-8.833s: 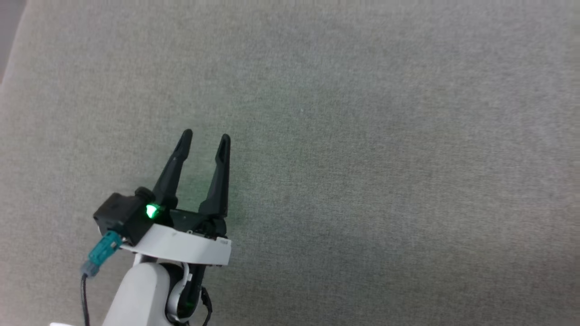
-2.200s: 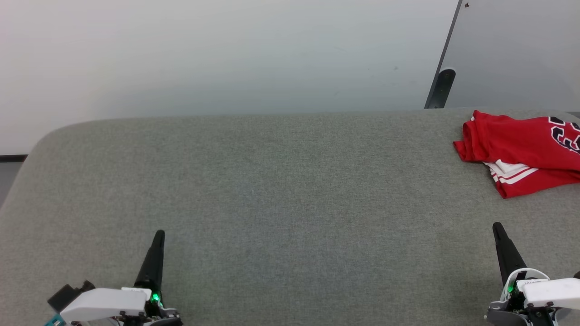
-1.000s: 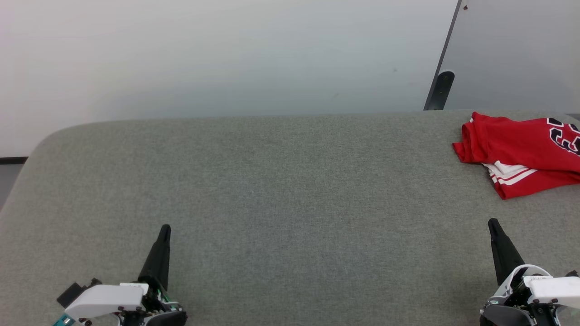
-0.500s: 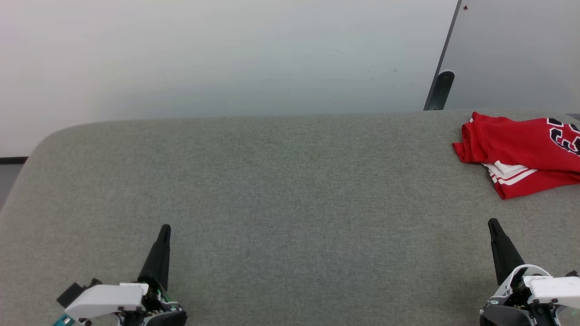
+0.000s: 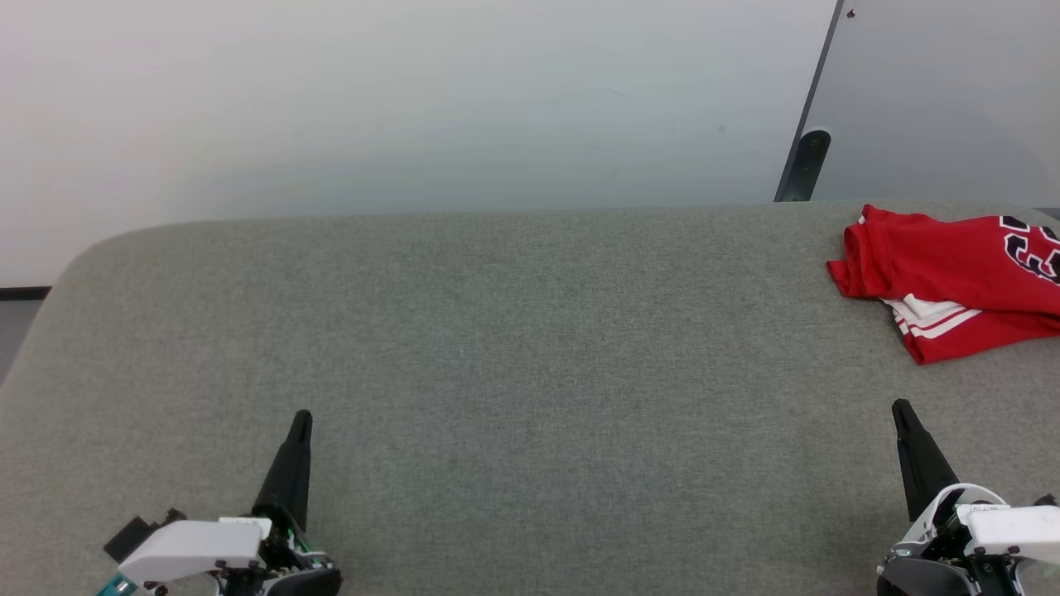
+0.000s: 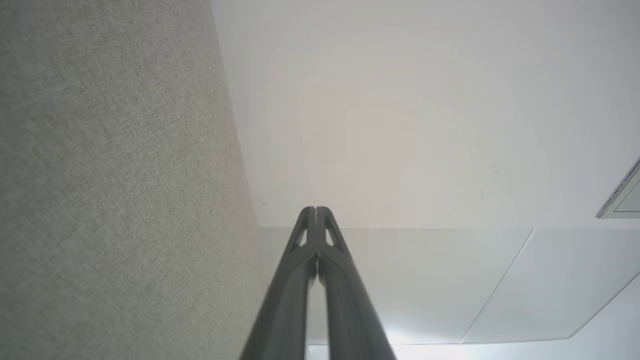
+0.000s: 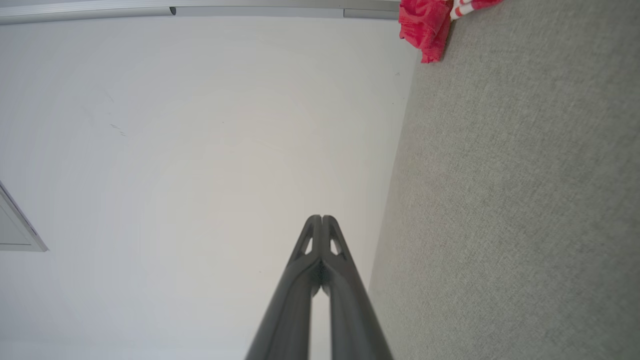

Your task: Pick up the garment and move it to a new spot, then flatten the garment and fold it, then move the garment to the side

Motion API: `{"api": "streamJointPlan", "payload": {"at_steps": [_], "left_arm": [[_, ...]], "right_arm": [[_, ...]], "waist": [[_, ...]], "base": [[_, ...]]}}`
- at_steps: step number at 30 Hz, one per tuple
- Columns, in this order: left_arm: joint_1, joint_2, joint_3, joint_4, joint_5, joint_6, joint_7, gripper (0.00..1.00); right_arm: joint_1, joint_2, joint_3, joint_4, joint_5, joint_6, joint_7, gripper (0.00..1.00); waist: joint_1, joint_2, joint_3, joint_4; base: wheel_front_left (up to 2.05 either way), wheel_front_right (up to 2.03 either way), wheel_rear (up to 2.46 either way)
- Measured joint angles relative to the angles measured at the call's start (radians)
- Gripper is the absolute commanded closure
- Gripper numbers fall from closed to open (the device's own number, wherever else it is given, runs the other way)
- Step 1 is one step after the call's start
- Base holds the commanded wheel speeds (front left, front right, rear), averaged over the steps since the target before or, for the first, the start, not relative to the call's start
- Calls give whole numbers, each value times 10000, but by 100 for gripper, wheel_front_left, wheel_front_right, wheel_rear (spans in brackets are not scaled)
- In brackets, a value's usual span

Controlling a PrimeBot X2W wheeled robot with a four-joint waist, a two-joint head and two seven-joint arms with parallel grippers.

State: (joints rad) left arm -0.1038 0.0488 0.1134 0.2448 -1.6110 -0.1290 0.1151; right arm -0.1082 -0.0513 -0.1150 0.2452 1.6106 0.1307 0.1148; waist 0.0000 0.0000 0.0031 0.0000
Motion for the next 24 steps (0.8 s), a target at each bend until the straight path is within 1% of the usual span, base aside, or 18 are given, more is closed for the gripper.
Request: {"api": "streamJointPlan", "payload": {"at_steps": [24], "left_arm": [[-1, 0, 0, 0, 0, 0, -2, 100]], "right_arm": [[0, 0, 0, 0, 0, 0, 0, 100]], "waist": [[0, 0, 0, 0]], "base": [[0, 0, 0]]}}
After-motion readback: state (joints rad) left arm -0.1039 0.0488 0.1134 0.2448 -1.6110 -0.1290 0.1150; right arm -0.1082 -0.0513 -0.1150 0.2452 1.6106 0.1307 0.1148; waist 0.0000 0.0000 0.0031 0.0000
